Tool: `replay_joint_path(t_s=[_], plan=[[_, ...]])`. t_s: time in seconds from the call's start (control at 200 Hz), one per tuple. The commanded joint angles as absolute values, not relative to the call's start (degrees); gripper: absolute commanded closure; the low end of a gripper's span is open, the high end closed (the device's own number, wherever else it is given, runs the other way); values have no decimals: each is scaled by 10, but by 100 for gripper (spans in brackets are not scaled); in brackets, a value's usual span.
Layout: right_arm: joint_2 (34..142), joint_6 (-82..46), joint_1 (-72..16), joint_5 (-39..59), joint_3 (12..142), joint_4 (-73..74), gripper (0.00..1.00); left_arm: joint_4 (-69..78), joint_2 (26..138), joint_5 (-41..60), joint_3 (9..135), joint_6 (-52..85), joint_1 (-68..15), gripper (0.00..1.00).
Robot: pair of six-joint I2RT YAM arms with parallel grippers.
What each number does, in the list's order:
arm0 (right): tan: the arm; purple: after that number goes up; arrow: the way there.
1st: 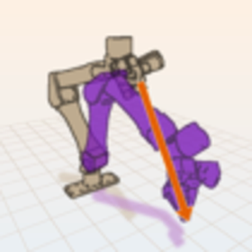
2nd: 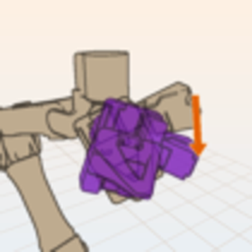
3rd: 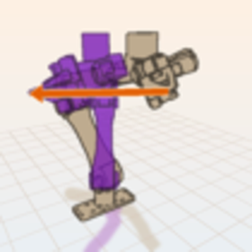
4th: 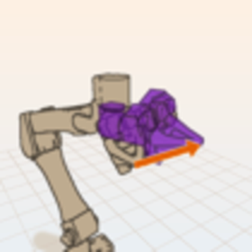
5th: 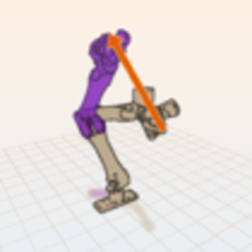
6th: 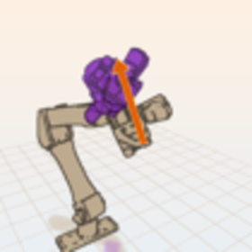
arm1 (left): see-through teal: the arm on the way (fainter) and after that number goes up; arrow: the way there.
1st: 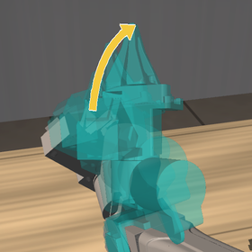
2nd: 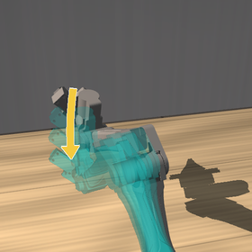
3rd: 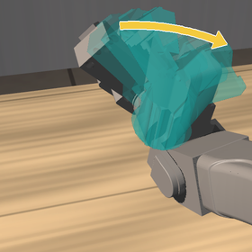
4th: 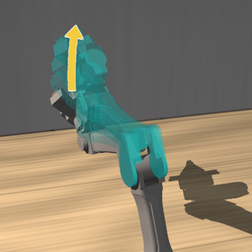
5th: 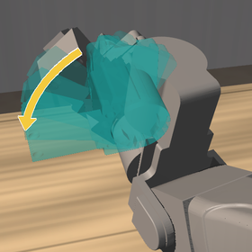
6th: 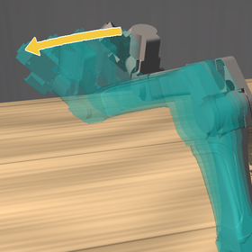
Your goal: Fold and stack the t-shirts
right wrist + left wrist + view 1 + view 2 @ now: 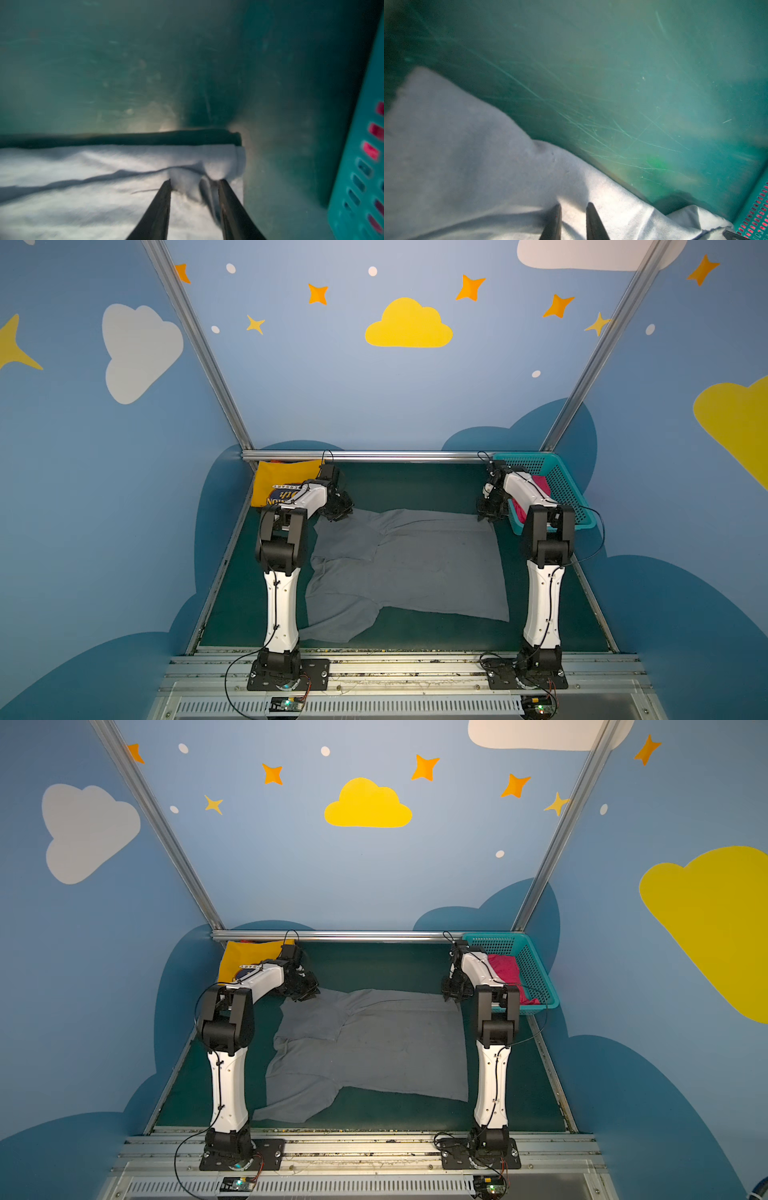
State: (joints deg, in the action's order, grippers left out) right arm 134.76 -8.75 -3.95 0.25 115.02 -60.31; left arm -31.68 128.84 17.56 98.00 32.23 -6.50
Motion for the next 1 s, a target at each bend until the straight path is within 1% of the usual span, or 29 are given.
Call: replay_joint_path(t_s=[0.0, 0.135, 0.531, 0.806, 0.996], plan=[[1355, -90, -34, 0, 1172, -609, 59, -354, 1313, 131, 953, 323, -57, 77], [1354, -91, -35, 15, 1172, -607, 63, -358, 1315, 129, 955, 322, -57, 77], [1337, -88, -43, 17, 1160, -598, 64, -361, 1316, 127, 954, 321, -56, 77], [1334, -90, -47, 17, 1153, -597, 77, -363, 1316, 125, 954, 319, -56, 77], [1320, -88, -50, 14, 1140, -594, 83, -365, 1316, 124, 955, 320, -56, 77]])
